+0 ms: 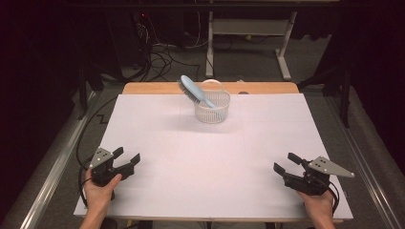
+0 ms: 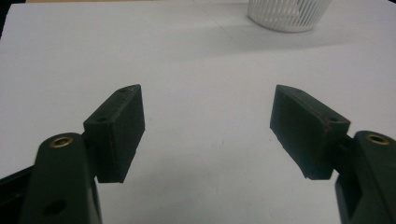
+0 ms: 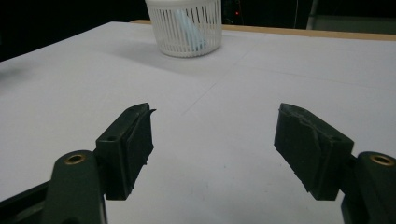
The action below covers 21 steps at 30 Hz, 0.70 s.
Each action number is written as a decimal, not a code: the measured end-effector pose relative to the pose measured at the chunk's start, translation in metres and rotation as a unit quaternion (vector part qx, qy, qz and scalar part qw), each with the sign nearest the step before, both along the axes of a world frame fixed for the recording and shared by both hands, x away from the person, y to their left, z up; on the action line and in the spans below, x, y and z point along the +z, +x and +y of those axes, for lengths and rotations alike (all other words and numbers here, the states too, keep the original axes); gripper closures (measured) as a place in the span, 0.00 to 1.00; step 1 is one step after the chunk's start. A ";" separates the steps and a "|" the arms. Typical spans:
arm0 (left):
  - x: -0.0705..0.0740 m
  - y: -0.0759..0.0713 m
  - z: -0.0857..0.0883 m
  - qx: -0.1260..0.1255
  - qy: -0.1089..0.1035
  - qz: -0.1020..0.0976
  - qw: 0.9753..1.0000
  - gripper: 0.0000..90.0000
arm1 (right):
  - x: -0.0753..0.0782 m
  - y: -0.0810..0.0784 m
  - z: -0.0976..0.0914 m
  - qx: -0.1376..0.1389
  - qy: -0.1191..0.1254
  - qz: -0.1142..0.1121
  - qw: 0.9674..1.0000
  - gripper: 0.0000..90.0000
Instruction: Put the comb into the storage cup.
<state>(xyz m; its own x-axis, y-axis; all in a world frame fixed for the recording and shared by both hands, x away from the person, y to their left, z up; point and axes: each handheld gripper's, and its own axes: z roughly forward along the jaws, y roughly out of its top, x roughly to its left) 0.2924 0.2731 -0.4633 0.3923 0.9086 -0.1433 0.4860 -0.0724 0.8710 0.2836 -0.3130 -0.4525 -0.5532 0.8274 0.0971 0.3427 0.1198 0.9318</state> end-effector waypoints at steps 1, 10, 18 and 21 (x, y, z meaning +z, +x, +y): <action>0.000 0.000 0.000 0.002 0.000 0.000 1.000 0.30 | 0.000 0.000 0.000 0.000 0.000 0.000 1.000 0.32; -0.004 -0.004 0.003 0.010 -0.003 -0.005 1.000 0.30 | 0.000 0.000 0.001 0.004 -0.003 0.003 1.000 0.32; -0.007 -0.008 0.005 0.015 -0.001 -0.008 1.000 0.30 | 0.000 -0.007 -0.005 -0.003 0.004 0.001 1.000 0.32; -0.009 -0.009 0.005 0.017 0.000 -0.010 1.000 0.30 | -0.001 -0.007 -0.005 -0.001 0.002 0.003 1.000 0.32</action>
<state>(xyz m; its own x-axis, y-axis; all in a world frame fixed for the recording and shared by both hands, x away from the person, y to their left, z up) 0.2832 0.2785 -0.4726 0.3634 0.9217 -0.1358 0.4714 -0.0563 0.8801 0.2764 -0.3175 -0.4531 -0.5511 0.8280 0.1031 0.3480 0.1158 0.9303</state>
